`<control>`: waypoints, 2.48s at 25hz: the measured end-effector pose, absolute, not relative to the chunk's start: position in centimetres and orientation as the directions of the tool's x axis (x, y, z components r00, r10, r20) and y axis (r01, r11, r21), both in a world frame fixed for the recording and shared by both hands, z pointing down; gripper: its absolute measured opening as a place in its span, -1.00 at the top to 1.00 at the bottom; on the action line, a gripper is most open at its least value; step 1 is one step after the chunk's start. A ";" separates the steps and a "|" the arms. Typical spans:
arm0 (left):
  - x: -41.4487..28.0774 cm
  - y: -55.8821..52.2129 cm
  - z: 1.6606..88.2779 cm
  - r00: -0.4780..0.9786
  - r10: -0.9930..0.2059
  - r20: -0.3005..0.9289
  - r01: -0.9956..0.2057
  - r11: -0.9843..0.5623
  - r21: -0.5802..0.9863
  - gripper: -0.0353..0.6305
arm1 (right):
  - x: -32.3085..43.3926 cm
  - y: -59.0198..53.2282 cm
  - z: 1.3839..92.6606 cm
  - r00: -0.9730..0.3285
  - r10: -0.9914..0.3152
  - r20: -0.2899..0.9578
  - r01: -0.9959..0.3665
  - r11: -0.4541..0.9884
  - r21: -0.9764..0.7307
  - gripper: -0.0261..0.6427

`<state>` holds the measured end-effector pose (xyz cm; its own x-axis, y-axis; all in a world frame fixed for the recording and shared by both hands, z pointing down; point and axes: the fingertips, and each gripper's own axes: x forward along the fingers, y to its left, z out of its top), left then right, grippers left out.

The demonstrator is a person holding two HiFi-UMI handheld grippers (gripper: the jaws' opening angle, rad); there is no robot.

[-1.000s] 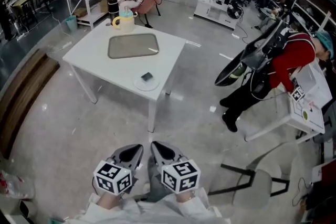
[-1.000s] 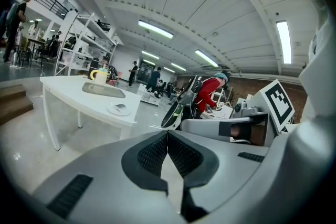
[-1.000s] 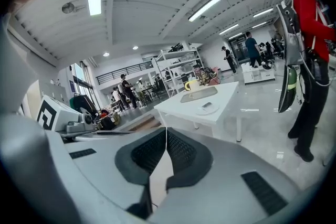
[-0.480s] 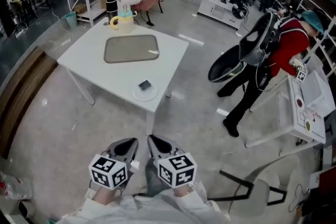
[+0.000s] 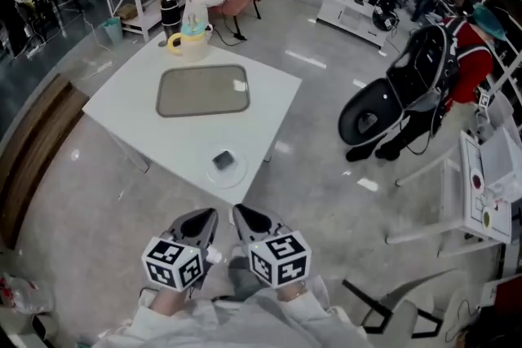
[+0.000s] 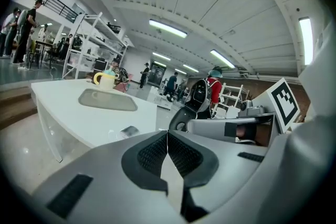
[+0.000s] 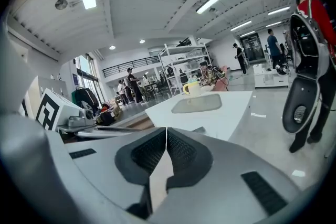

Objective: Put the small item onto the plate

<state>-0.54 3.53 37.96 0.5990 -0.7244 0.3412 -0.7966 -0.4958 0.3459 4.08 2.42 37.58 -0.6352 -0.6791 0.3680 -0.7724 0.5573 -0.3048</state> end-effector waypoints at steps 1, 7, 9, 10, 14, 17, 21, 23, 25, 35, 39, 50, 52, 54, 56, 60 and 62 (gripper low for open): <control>-0.4 2.5 38.0 0.594 -0.729 0.340 -0.800 -0.491 0.346 0.86 | 4.2 1.4 37.7 -0.640 -0.674 0.369 -0.768 0.561 -0.307 0.87; 0.5 -2.5 37.9 0.591 -0.746 0.306 -0.798 -0.484 0.360 0.86 | 4.7 -3.5 38.5 -0.666 -0.645 0.375 -0.745 0.595 -0.300 0.87; 0.8 -3.9 38.1 0.584 -0.752 0.305 -0.802 -0.476 0.361 0.86 | 5.1 -4.9 38.7 -0.671 -0.639 0.378 -0.741 0.603 -0.296 0.87; 0.9 -4.4 38.2 0.580 -0.755 0.306 -0.805 -0.472 0.360 0.86 | 5.2 -5.5 38.8 -0.672 -0.637 0.379 -0.740 0.604 -0.297 0.87; 1.0 -5.7 38.8 0.568 -0.757 0.323 -0.813 -0.456 0.361 0.86 | 5.4 -7.0 39.4 -0.679 -0.625 0.386 -0.734 0.604 -0.311 0.87; 1.3 -6.3 39.3 0.569 -0.749 0.339 -0.814 -0.454 0.363 0.86 | 5.4 -7.4 39.8 -0.681 -0.618 0.392 -0.731 0.605 -0.317 0.87; 1.6 -6.4 39.8 0.577 -0.733 0.359 -0.811 -0.461 0.361 0.86 | 5.5 -7.6 40.4 -0.680 -0.613 0.403 -0.733 0.596 -0.328 0.87; 1.5 -6.6 39.9 0.579 -0.729 0.364 -0.810 -0.464 0.360 0.86 | 5.4 -7.7 40.5 -0.677 -0.616 0.403 -0.735 0.589 -0.335 0.87; 1.3 -6.6 40.0 0.583 -0.725 0.366 -0.807 -0.466 0.361 0.86 | 5.4 -7.6 40.7 -0.671 -0.621 0.404 -0.741 0.579 -0.341 0.87; 0.0 -6.3 40.3 0.620 -0.674 0.401 -0.783 -0.496 0.376 0.86 | 4.5 -7.3 40.7 -0.636 -0.658 0.403 -0.771 0.518 -0.371 0.87; -0.5 -6.5 40.9 0.627 -0.659 0.416 -0.777 -0.496 0.387 0.86 | 4.5 -7.5 41.1 -0.626 -0.668 0.403 -0.778 0.493 -0.390 0.87; -2.3 -8.7 42.5 0.619 -0.653 0.436 -0.782 -0.462 0.418 0.86 | 4.1 -9.3 42.8 -0.585 -0.666 0.463 -0.811 0.462 -0.361 0.87; -2.4 -9.3 42.9 0.625 -0.649 0.435 -0.777 -0.459 0.431 0.86 | 4.1 -9.8 43.2 -0.580 -0.666 0.470 -0.815 0.457 -0.357 0.87; -2.5 -9.7 43.4 0.623 -0.646 0.441 -0.778 -0.451 0.438 0.86 | 4.0 -10.1 43.8 -0.580 -0.656 0.483 -0.815 0.457 -0.357 0.87; -2.9 -10.1 44.1 0.616 -0.646 0.450 -0.783 -0.438 0.442 0.86 | 3.9 -10.5 44.6 -0.577 -0.649 0.496 -0.817 0.454 -0.356 0.87; -3.6 -11.1 45.5 0.598 -0.643 0.477 -0.795 -0.403 0.453 0.86 | 4.1 -11.5 45.9 -0.562 -0.646 0.517 -0.827 0.434 -0.357 0.87; -3.8 -11.5 46.3 0.592 -0.642 0.488 -0.799 -0.388 0.459 0.86 | 4.1 -11.9 46.6 -0.563 -0.637 0.526 -0.826 0.436 -0.357 0.87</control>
